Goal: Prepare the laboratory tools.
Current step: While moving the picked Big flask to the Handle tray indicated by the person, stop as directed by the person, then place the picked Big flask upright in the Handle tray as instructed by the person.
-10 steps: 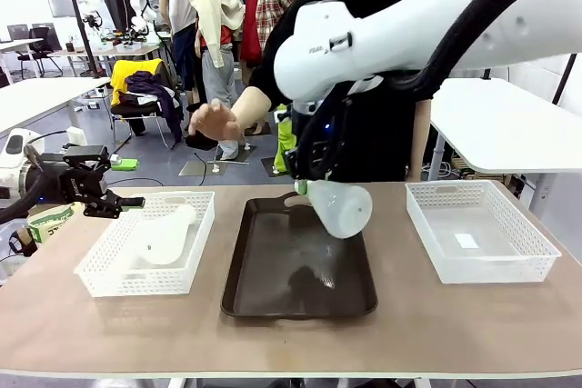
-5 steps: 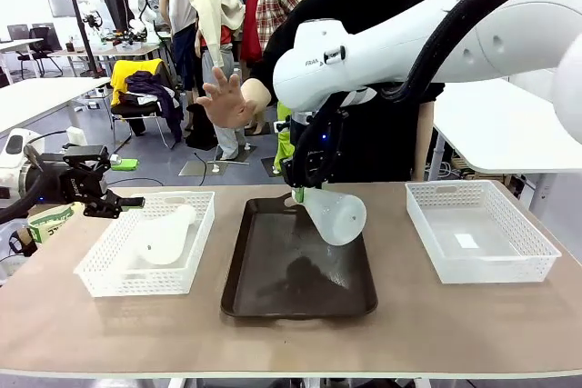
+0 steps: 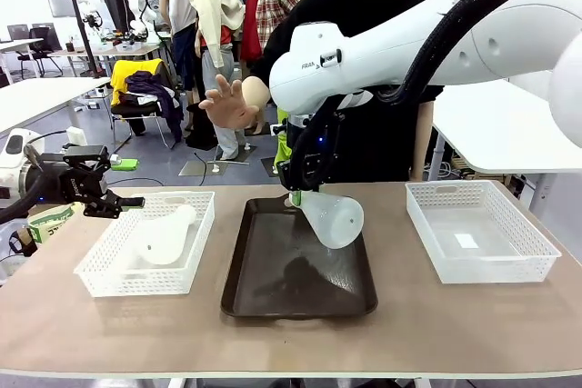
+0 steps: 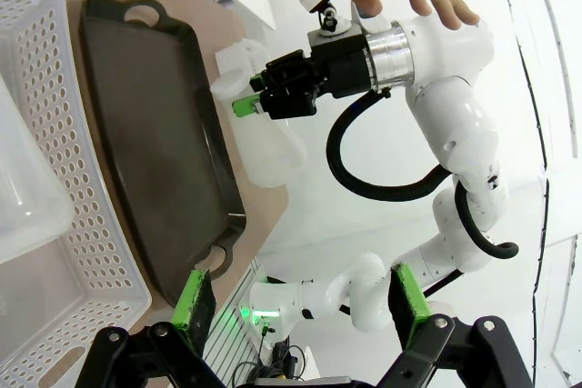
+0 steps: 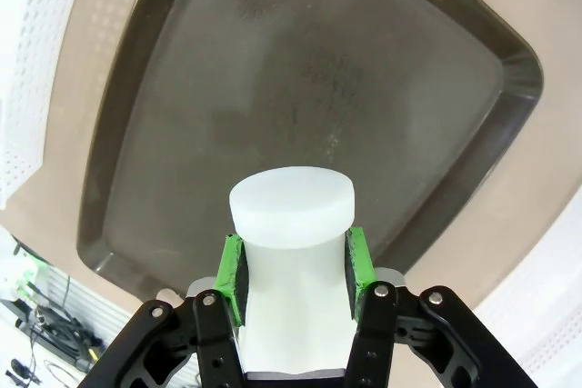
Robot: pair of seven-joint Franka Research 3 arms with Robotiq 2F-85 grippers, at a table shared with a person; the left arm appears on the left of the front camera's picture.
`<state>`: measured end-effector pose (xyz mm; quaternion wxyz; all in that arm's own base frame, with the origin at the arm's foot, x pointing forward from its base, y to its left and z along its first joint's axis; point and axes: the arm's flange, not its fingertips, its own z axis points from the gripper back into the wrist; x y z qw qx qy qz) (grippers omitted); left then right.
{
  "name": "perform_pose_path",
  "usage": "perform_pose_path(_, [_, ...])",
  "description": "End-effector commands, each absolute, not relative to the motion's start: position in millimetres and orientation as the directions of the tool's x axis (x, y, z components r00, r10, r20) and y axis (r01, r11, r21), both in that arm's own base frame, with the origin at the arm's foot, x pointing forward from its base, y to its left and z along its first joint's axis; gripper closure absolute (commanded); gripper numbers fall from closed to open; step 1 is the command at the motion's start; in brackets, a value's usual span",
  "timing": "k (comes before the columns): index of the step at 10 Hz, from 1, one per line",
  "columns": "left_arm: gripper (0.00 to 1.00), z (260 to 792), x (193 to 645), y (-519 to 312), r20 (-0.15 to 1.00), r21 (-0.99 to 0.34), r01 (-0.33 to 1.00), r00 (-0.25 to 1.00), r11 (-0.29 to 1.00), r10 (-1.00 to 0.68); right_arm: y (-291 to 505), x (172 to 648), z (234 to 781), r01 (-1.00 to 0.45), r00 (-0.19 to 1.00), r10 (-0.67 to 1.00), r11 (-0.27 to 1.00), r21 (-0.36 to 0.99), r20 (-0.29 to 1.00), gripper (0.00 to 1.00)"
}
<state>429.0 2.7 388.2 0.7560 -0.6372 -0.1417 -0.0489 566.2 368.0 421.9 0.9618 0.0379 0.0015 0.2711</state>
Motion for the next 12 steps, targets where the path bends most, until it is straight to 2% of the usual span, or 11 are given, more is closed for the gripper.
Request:
perform_pose_path(1, [0.00, 390.2, 428.9, 3.1, 0.280, -0.950, 0.259, 0.953, 0.173, 0.113, 366.0, 566.5, 422.0, -0.525, 0.851, 0.525, 0.849, 0.062, 0.018, 1.00])
perform_pose_path(12, [0.00, 390.2, 428.9, 3.1, 0.280, -0.950, 0.259, 0.953, 0.173, 0.113, 366.0, 566.5, 422.0, -0.525, 0.851, 0.525, 0.849, 0.062, 0.018, 1.00])
